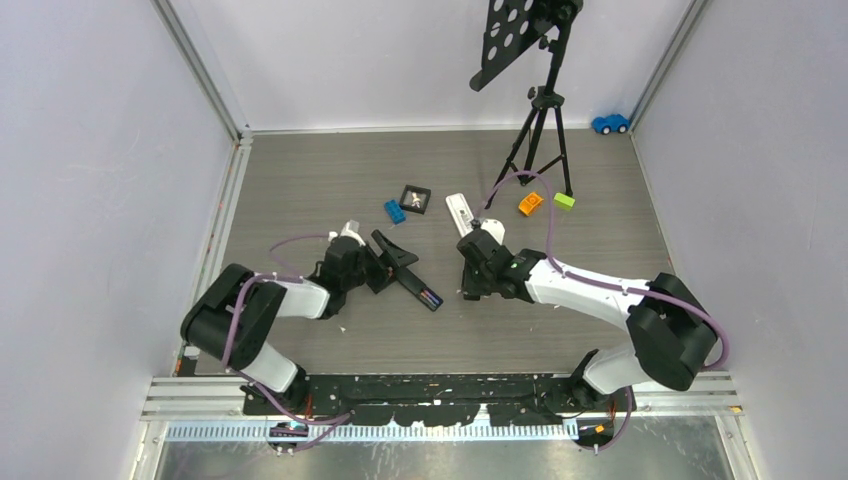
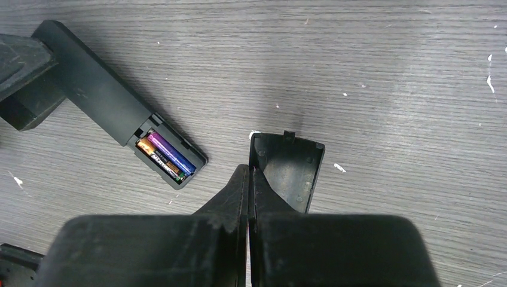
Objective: Load the batteries into the remote control
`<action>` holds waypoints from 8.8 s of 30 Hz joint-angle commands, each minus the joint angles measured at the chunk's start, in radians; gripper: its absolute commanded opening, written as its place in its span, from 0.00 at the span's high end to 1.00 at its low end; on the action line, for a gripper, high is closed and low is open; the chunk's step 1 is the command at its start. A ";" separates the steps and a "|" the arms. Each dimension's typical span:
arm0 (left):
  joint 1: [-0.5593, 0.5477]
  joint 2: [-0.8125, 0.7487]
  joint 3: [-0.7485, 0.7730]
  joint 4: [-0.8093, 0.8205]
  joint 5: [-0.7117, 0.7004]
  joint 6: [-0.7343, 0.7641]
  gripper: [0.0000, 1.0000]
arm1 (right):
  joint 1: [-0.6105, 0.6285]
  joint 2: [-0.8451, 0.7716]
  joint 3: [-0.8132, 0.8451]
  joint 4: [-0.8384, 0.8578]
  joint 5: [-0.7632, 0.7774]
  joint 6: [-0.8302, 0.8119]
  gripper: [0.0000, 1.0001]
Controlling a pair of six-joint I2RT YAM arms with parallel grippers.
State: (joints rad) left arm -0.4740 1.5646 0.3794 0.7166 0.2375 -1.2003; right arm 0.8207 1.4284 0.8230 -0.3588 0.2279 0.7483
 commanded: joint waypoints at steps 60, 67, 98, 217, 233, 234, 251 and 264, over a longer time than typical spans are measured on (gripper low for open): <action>0.071 -0.470 0.153 0.154 0.690 -0.313 0.27 | -0.103 -0.229 -0.104 1.085 -0.757 0.558 1.00; 0.071 -0.421 0.135 0.243 0.686 -0.364 0.52 | -0.103 -0.213 -0.114 1.119 -0.763 0.583 1.00; 0.077 -0.495 0.182 -0.184 0.574 -0.127 0.84 | -0.103 -0.441 -0.129 0.747 -0.493 0.199 0.49; 0.181 -0.408 0.192 -0.917 0.032 0.402 0.11 | -0.138 0.149 -0.047 0.285 -0.737 -0.053 1.00; 0.181 -0.374 0.163 -0.881 0.026 0.390 0.13 | -0.153 0.061 -0.113 0.517 -0.892 0.036 1.00; 0.181 -0.369 0.160 -0.879 0.028 0.389 0.15 | -0.159 0.058 -0.113 0.535 -0.904 0.050 1.00; 0.138 -0.322 0.087 -0.866 0.093 0.314 0.28 | -0.290 0.205 -0.039 0.635 -1.039 0.041 1.00; 0.124 -0.232 0.169 -0.886 0.060 0.346 0.51 | -0.299 0.292 -0.015 0.620 -1.070 0.024 1.00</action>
State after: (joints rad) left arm -0.3458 1.3048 0.5022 -0.1490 0.3290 -0.8948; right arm 0.5278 1.7069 0.7677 0.2474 -0.8165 0.7959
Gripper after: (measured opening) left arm 0.501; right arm 0.092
